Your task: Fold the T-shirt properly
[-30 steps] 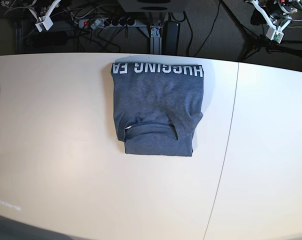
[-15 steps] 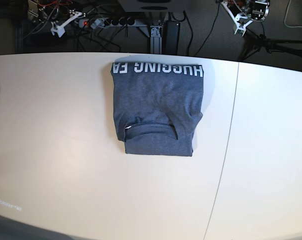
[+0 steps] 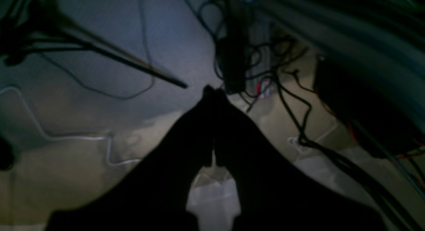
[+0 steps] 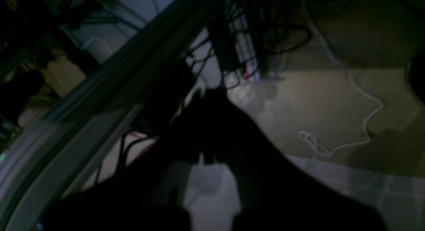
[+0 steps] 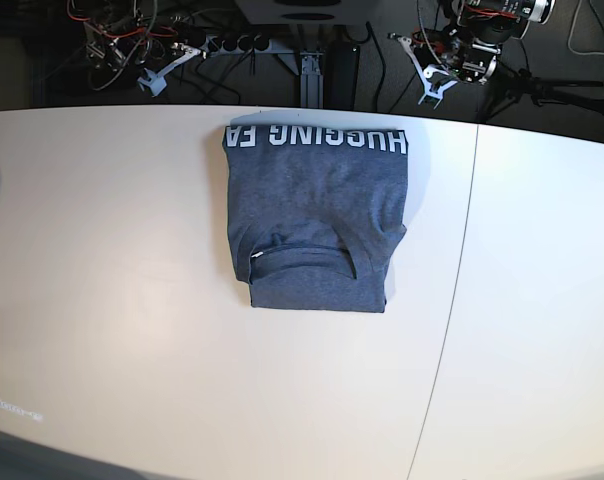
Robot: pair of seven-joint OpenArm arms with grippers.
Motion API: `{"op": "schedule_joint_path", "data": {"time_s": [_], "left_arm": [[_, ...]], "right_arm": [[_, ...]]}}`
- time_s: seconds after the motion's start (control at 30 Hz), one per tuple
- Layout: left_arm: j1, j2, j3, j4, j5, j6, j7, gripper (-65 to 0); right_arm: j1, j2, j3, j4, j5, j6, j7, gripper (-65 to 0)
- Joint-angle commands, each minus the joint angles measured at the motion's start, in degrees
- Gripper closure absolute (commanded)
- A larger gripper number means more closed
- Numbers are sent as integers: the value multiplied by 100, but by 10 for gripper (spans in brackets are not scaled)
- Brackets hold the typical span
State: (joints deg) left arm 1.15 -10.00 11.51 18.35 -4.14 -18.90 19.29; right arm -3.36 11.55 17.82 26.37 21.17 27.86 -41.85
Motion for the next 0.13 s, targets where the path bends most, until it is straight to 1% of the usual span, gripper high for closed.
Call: {"op": "schedule_joint_path", "data": {"time_s": [0.0, 0.1], "left_arm": [[39, -94, 39, 11, -48, 2, 44, 0], [81, -94, 63, 13, -142, -17, 44, 0]], "right_arm": [[-13, 31, 7, 57, 24, 192, -37, 0], [0, 31, 4, 61, 28, 195, 90, 0]]}}
